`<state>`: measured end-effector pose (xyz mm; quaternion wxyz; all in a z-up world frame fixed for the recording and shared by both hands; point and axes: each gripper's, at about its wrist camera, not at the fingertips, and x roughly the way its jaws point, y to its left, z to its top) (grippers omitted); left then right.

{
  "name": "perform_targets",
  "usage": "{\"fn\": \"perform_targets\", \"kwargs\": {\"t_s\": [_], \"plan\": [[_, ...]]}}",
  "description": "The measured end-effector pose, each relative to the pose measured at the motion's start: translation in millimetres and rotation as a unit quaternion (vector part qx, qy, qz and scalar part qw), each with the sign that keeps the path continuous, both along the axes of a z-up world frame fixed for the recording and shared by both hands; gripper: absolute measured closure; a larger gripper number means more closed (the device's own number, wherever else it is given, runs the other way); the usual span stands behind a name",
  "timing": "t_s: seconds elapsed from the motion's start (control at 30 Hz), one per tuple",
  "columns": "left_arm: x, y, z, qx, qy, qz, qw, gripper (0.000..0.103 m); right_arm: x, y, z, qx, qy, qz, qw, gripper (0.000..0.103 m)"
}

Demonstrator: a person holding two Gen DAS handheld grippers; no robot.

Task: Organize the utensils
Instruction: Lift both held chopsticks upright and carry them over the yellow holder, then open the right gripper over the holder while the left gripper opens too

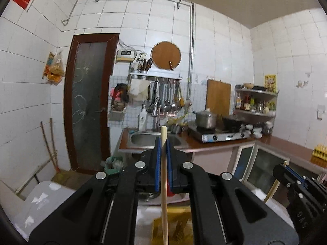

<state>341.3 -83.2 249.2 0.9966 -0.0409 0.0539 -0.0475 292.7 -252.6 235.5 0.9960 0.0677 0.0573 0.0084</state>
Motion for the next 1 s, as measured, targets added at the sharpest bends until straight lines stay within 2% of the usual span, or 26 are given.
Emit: {"fn": "perform_targets", "kwargs": {"t_s": [0.13, 0.23, 0.33, 0.47, 0.63, 0.67, 0.7, 0.77, 0.8, 0.83, 0.87, 0.9, 1.0], "plan": [[28, -3, 0, -0.013, -0.011, -0.003, 0.9998, 0.099, 19, 1, 11, 0.002, -0.012, -0.001, 1.000, 0.098], [41, -7, -9, -0.013, -0.012, -0.007, 0.9998, 0.099, 34, 2, 5, 0.002, -0.012, 0.000, 1.000, 0.098], [57, -14, -26, -0.003, -0.006, -0.006, 1.0000, 0.099, 51, 4, -9, -0.004, -0.003, 0.000, 1.000, 0.098], [79, -11, -59, -0.008, 0.027, -0.005, 0.9996, 0.099, 74, 3, -36, -0.007, 0.020, -0.002, 1.000, 0.098], [88, -3, -93, 0.002, 0.065, 0.004, 0.9979, 0.098, 92, 1, -74, -0.017, 0.069, 0.004, 0.997, 0.097], [87, -2, -96, 0.001, 0.072, 0.003, 0.9974, 0.091, 92, 1, -79, -0.019, 0.076, 0.006, 0.997, 0.097], [85, 3, -97, -0.001, 0.078, 0.003, 0.9969, 0.075, 91, -1, -82, -0.018, 0.080, 0.006, 0.997, 0.097], [72, 9, -92, -0.001, 0.074, 0.014, 0.9971, 0.051, 85, -5, -83, -0.015, 0.091, -0.001, 0.996, 0.096], [63, 13, -89, 0.002, 0.064, 0.019, 0.9978, 0.043, 81, -7, -83, -0.013, 0.095, -0.004, 0.995, 0.084], [50, 17, -83, 0.007, 0.054, 0.023, 0.9983, 0.038, 76, -10, -81, -0.011, 0.099, -0.007, 0.995, 0.059], [42, 19, -79, 0.010, 0.049, 0.025, 0.9984, 0.026, 67, -15, -79, -0.006, 0.100, -0.013, 0.995, 0.048], [32, 22, -75, 0.010, 0.046, 0.028, 0.9985, 0.016, 60, -19, -78, -0.005, 0.096, -0.019, 0.995, 0.043], [-5, 33, -65, 0.023, 0.025, 0.048, 0.9983, 0.004, 36, -26, -75, -0.007, 0.101, -0.025, 0.995, 0.043]]}}
